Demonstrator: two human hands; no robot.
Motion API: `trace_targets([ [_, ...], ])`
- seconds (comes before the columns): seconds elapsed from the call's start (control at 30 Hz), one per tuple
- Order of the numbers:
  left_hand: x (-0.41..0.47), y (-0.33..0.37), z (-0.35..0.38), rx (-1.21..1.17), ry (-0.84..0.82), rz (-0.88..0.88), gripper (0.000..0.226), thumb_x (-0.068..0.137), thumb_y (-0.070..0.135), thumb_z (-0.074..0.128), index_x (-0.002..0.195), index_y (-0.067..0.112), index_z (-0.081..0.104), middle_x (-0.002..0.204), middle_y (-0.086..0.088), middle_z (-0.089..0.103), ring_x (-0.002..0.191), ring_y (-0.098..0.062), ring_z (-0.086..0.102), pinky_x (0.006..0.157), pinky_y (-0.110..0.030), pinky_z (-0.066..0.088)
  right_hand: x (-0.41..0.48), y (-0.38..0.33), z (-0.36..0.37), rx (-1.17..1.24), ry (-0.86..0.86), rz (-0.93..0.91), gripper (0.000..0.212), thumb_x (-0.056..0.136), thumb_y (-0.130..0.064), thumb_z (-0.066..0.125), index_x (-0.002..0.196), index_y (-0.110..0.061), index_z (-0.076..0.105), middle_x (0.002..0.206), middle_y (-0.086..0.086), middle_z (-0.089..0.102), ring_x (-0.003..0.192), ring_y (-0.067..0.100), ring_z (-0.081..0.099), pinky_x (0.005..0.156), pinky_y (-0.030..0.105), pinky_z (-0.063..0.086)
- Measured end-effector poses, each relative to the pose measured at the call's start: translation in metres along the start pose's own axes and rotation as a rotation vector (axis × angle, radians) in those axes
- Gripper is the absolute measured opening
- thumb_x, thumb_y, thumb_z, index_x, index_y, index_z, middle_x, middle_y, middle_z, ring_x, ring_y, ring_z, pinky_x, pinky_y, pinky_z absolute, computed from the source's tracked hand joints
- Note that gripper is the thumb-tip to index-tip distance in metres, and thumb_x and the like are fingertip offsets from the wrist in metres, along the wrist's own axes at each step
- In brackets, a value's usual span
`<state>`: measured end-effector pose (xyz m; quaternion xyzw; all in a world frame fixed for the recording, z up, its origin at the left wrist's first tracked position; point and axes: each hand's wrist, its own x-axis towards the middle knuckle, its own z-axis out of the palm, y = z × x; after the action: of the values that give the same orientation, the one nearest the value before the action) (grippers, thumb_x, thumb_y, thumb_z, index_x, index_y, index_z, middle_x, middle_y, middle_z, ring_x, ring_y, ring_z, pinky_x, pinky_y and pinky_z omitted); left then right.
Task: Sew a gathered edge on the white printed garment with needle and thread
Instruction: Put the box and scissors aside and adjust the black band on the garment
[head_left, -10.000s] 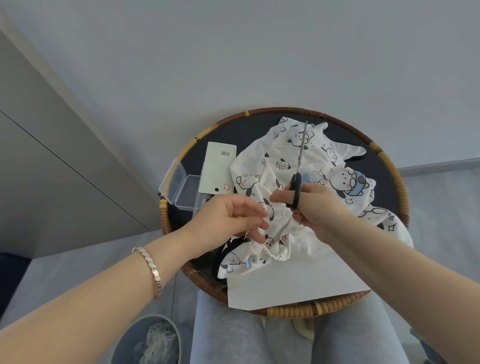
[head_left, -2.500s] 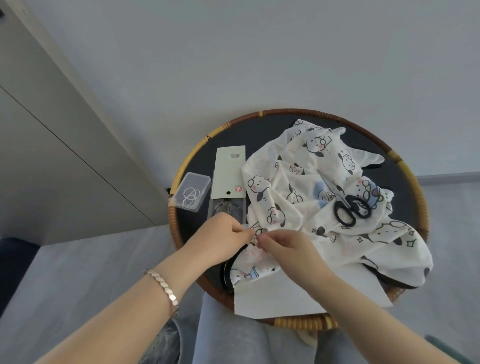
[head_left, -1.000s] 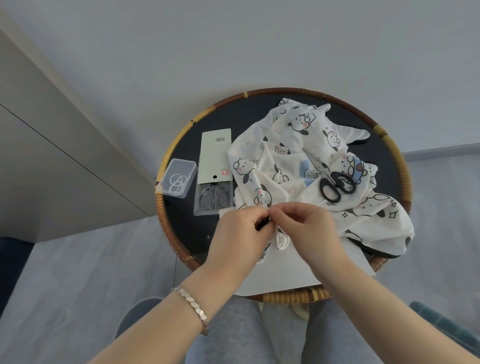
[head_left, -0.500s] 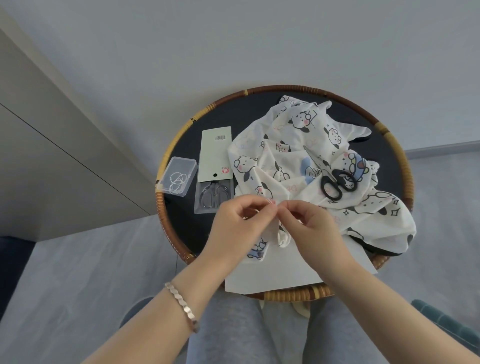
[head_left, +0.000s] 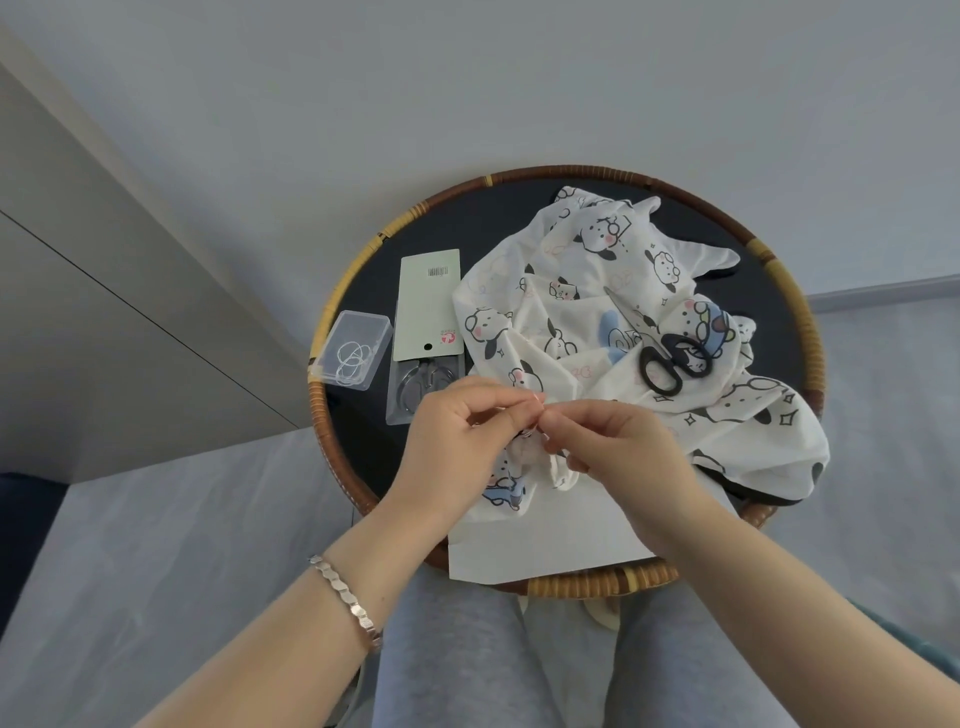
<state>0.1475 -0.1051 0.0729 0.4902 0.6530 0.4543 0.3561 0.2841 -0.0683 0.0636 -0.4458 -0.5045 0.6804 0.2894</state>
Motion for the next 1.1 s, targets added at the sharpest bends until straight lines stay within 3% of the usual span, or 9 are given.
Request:
trace_targets([
  [0.1,-0.001,0.000,-0.003,0.002,0.024,0.029,0.018,0.081,0.007,0.066,0.081,0.024,0.072,0.085,0.002,0.069,0.080,-0.001,0.063,0.073,-0.010,0.047,0.001,-0.002,0.001,0.035,-0.002,0.033,0.016,0.084,-0.016,0.064,0.070,-0.021,0.072,0.063,-0.004,0.065,0.058,0.002,0.054,0.060,0.018,0.041],
  [0.3,-0.005,-0.001,0.000,-0.165,0.072,-0.140,0.013,0.084,0.013,0.064,0.078,0.022,0.071,0.071,0.006,0.072,0.074,-0.009,0.069,0.072,-0.022,0.056,0.001,-0.002,0.009,0.091,0.073,0.018,0.023,0.086,-0.011,0.060,0.066,-0.021,0.066,0.065,-0.003,0.063,0.059,0.006,0.054,0.060,0.021,0.041],
  [0.43,-0.007,0.002,0.002,-0.322,0.080,-0.275,0.012,0.090,0.013,0.057,0.081,0.014,0.066,0.069,0.005,0.071,0.069,-0.014,0.070,0.062,-0.020,0.054,-0.002,-0.003,0.012,0.241,0.145,-0.001,0.032,0.087,-0.006,0.055,0.061,-0.022,0.062,0.070,-0.003,0.066,0.060,0.007,0.050,0.062,0.020,0.041],
  [0.53,-0.007,0.004,0.001,-0.290,0.066,-0.279,0.011,0.092,0.015,0.054,0.086,0.013,0.062,0.068,0.006,0.071,0.064,-0.014,0.070,0.055,-0.019,0.053,-0.004,-0.007,0.012,0.381,0.144,0.030,0.029,0.089,-0.002,0.051,0.065,-0.015,0.062,0.064,-0.002,0.063,0.048,0.003,0.047,0.049,0.013,0.039],
  [0.6,-0.008,0.005,0.000,-0.198,0.051,-0.212,0.011,0.093,0.015,0.052,0.087,0.013,0.060,0.068,0.006,0.069,0.061,-0.015,0.069,0.053,-0.020,0.052,-0.004,-0.009,0.011,0.331,0.132,0.071,0.017,0.089,-0.003,0.054,0.075,-0.009,0.063,0.059,-0.004,0.064,0.042,0.000,0.049,0.045,0.010,0.040],
  [0.67,-0.008,0.005,-0.002,-0.077,0.025,-0.116,0.011,0.094,0.016,0.051,0.087,0.015,0.059,0.072,0.002,0.069,0.060,-0.018,0.067,0.054,-0.023,0.055,-0.002,-0.008,0.007,0.210,0.124,0.102,0.008,0.086,-0.006,0.061,0.082,-0.009,0.067,0.059,-0.006,0.066,0.045,-0.001,0.052,0.051,0.013,0.043],
  [0.77,-0.009,0.007,-0.005,0.022,-0.027,-0.052,0.011,0.093,0.017,0.051,0.087,0.020,0.059,0.075,0.001,0.068,0.058,-0.019,0.066,0.056,-0.027,0.056,0.000,-0.009,0.001,0.040,0.080,0.083,0.007,0.082,-0.010,0.066,0.080,-0.013,0.072,0.061,-0.004,0.066,0.050,0.001,0.051,0.057,0.017,0.045],
  [0.97,-0.001,0.015,-0.009,0.173,-0.157,-0.022,0.009,0.091,0.019,0.055,0.089,0.020,0.064,0.080,0.007,0.067,0.051,-0.013,0.064,0.053,-0.022,0.054,0.002,-0.016,-0.004,-0.165,-0.039,-0.024,0.006,0.079,-0.012,0.069,0.077,-0.015,0.074,0.057,-0.004,0.064,0.050,0.005,0.049,0.053,0.015,0.042],
  [1.1,0.006,0.021,-0.013,0.155,-0.226,-0.108,0.012,0.090,0.022,0.057,0.098,0.023,0.066,0.083,0.006,0.070,0.054,-0.014,0.066,0.055,-0.024,0.056,0.004,-0.014,-0.007,-0.192,-0.046,-0.046,0.007,0.081,-0.015,0.068,0.080,-0.012,0.074,0.057,-0.003,0.061,0.052,0.009,0.045,0.055,0.018,0.040],
])
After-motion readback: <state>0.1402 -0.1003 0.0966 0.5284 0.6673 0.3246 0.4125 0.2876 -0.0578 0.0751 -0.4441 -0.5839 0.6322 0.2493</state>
